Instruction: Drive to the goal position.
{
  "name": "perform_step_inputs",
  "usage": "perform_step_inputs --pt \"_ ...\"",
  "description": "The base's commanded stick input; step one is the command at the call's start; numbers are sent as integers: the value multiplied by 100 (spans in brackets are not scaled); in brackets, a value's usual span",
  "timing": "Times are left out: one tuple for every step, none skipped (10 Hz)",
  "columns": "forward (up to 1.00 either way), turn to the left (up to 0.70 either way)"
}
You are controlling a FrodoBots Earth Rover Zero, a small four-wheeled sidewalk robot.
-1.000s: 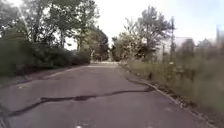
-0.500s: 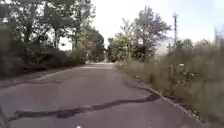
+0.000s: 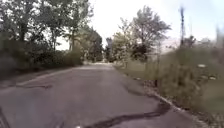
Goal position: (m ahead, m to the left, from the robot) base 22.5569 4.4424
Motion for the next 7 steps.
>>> perform_step_inputs --pt "100 -4" --pt "100 -4" --pt "100 -4" --pt "100 -4" --pt "100 -4" --pt "100 -4" --pt "100 -4"
